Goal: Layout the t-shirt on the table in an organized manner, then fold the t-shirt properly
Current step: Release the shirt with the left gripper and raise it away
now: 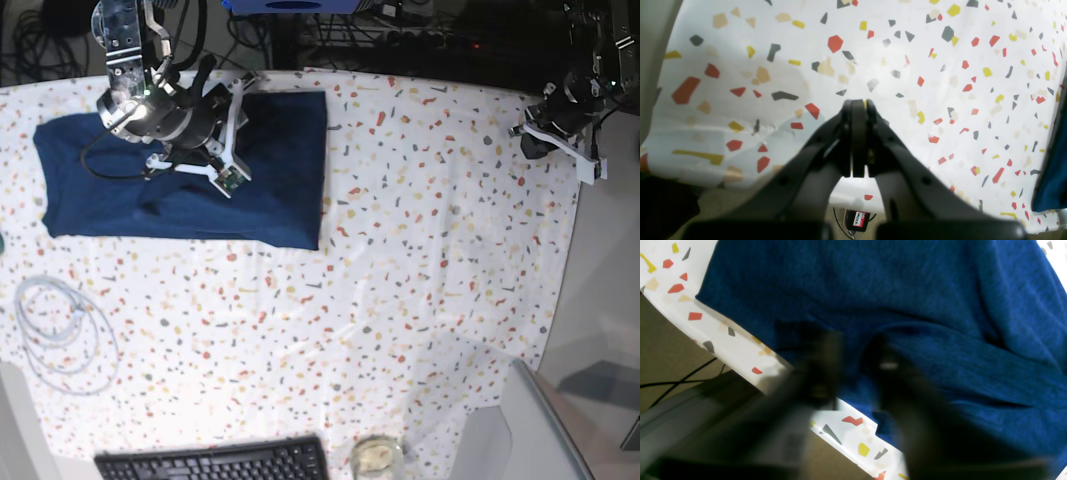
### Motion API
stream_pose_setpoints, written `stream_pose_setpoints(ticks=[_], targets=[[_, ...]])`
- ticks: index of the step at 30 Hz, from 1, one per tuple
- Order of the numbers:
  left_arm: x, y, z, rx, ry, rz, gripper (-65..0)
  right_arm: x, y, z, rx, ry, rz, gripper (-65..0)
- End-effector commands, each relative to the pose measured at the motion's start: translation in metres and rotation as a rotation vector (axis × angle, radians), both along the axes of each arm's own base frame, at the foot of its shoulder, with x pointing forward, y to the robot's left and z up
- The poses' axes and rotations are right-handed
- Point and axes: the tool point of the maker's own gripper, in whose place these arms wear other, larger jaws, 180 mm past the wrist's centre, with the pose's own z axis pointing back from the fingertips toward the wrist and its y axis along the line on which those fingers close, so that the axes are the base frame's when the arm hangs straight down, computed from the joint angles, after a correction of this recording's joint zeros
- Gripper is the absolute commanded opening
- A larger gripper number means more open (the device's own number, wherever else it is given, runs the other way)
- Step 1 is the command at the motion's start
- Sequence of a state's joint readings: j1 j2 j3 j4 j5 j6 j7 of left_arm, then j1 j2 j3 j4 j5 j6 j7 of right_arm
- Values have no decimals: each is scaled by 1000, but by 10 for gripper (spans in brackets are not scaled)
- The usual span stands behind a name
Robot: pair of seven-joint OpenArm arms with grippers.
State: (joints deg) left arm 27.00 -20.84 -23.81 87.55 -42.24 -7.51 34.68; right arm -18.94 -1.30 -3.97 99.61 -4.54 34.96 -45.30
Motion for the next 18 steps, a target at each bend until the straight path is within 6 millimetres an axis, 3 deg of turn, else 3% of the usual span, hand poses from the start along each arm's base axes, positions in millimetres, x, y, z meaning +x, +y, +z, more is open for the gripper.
stream_pose_setpoints(ticks=[1,4,9,12,18], targets=[[5,5,9,16,-29,-7,-650,6,3,7,20,-26,-8,-635],[5,6,9,17,-31,-5,-650,1,-2,8,9,-28,-9,-630],[7,6,10,18,-33,-6,-650,0,-42,22,-63,-42,-94,-650],[5,9,4,14,-20,6,-650,-2,-69,20,-117,-24,-138,-650],[0,16,-7,4,10,34,-650,-14,-99,19,-191,14,-179,-650]])
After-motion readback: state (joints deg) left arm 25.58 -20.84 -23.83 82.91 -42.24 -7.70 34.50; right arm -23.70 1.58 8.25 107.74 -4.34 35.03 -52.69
